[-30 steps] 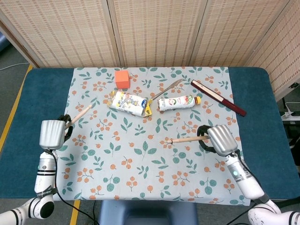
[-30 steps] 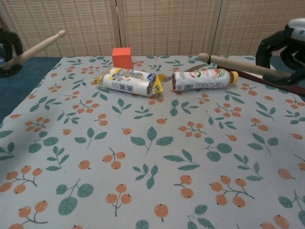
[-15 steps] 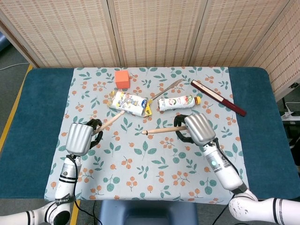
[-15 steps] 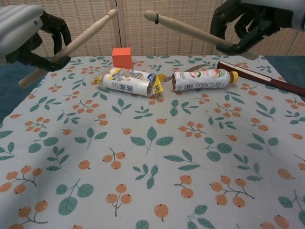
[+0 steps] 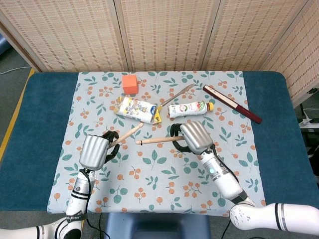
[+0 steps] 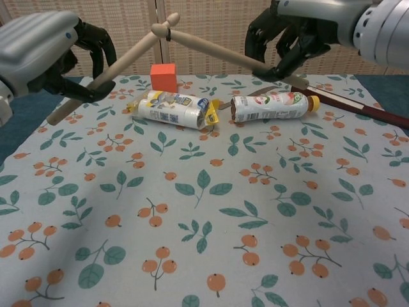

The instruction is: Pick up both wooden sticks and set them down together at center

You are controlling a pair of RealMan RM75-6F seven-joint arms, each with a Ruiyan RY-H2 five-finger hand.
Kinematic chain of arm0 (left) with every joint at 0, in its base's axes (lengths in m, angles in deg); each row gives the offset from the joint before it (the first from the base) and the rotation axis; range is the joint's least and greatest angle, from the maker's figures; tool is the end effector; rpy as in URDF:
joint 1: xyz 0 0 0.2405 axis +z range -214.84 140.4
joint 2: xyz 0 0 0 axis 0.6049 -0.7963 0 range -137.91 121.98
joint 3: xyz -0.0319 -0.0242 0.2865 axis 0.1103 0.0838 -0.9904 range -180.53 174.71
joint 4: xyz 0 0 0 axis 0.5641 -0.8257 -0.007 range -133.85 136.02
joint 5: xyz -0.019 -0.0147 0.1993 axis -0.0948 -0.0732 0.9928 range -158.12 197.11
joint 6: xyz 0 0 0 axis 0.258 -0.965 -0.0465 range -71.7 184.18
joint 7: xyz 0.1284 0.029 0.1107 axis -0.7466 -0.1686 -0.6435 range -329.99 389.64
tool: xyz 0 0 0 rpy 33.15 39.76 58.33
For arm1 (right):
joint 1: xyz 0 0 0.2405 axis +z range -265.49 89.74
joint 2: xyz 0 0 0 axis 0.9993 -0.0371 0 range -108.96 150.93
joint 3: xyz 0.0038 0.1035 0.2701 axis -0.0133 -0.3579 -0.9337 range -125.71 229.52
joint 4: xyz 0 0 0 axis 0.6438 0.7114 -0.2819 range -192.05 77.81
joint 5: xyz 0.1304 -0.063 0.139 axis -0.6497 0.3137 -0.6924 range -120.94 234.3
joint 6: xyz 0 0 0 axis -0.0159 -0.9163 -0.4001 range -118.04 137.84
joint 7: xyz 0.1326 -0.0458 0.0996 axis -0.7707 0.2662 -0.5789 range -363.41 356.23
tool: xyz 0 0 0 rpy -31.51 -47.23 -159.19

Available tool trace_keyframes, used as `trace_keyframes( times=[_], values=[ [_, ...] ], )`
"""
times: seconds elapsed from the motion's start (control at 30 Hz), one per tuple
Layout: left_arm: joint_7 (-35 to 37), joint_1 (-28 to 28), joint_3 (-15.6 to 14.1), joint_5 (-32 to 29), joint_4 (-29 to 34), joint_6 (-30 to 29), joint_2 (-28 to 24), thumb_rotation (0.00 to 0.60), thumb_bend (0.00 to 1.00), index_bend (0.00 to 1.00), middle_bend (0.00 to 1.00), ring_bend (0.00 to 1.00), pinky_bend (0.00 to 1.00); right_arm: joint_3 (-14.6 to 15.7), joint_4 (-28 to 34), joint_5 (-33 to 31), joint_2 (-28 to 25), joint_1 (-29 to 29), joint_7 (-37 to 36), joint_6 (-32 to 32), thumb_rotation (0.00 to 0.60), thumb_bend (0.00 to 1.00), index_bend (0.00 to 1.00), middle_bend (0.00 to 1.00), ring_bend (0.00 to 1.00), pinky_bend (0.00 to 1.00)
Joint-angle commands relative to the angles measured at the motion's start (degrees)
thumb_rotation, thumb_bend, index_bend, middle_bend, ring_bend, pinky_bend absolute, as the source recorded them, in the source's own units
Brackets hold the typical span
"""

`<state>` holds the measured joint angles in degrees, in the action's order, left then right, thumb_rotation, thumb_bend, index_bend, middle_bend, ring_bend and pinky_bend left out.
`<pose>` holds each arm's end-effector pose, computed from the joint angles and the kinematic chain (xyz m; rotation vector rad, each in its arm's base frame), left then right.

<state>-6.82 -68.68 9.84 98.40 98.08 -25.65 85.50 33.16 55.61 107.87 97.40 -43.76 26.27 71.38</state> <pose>-0.1299 0.3294 0.0382 -1.5316 -0.6273 -1.1945 -0.0836 -0.3694 0.0662 1.7839 -1.0323 1.1229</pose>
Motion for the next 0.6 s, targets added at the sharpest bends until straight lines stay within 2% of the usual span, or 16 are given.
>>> trace_keyframes(
  times=[0.03, 0.3, 0.6],
  values=[
    [0.3, 0.0, -0.1, 0.7, 0.3, -0.4, 0.1, 0.6, 0.39, 0.68, 0.8, 1.0, 1.0, 0.5, -0.7, -1.4, 0.9, 1.0, 1.3, 0.5, 0.6, 0.97, 0.83, 0.65, 0.78, 0.99],
    [1.0, 0.5, -0.9, 2.8, 1.3, -1.1, -0.3, 0.6, 0.39, 0.68, 0.8, 1.0, 1.0, 0.5, -3.2, -4.7, 2.7, 3.4, 3.0, 2.1, 0.6, 0.97, 0.83, 0.65, 0.78, 0.99],
    [0.8, 0.4, -1.5, 2.1, 0.5, 0.5, 0.5, 0.6, 0.39, 0.68, 0.8, 1.0, 1.0, 1.3, -1.7, -3.1, 2.7, 4.0, 1.5, 2.3, 0.6, 0.97, 0.83, 0.65, 0.79, 1.0]
  ],
)
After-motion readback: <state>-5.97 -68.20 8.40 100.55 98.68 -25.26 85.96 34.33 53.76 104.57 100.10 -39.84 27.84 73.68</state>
